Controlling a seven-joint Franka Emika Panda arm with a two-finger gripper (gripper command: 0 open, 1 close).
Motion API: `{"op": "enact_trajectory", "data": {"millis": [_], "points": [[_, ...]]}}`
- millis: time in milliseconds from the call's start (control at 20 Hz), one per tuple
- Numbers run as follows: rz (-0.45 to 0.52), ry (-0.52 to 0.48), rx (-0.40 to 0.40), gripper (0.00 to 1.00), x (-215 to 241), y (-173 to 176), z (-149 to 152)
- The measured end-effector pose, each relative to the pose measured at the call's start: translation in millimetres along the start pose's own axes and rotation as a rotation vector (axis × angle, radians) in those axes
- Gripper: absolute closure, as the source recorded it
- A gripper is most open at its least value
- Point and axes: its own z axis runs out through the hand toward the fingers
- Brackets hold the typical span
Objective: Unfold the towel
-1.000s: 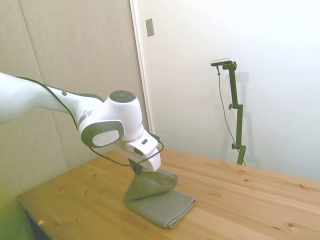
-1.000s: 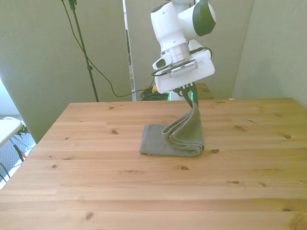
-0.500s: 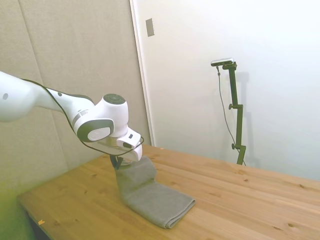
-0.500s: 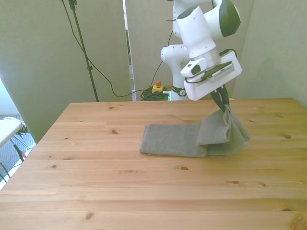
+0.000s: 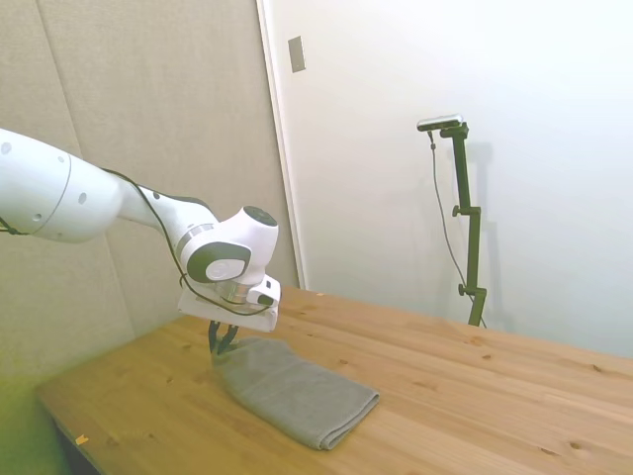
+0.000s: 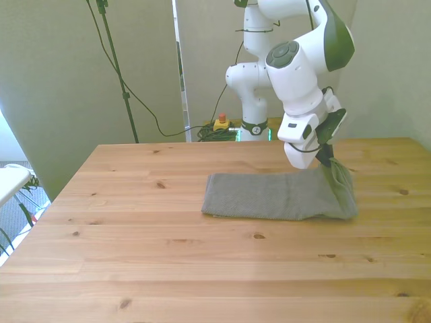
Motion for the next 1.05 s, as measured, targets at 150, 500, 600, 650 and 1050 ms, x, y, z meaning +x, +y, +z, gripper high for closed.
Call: {"op": "enact_trajectory", "data": {"millis": [150, 500, 600, 650, 1050], "points": [[-0.023, -0.026, 0.018, 0.0, -6, -3, -18], [0.146, 0.149, -0.123, 0.0, -8, -12, -45], [0.222, 0.207, -0.162, 0.0, -5, 9, -52], [0.261, 0.234, -0.173, 0.0, -5, 22, -59], [0.586, 0.43, -0.278, 0.0, -103, 2, -99]]}}
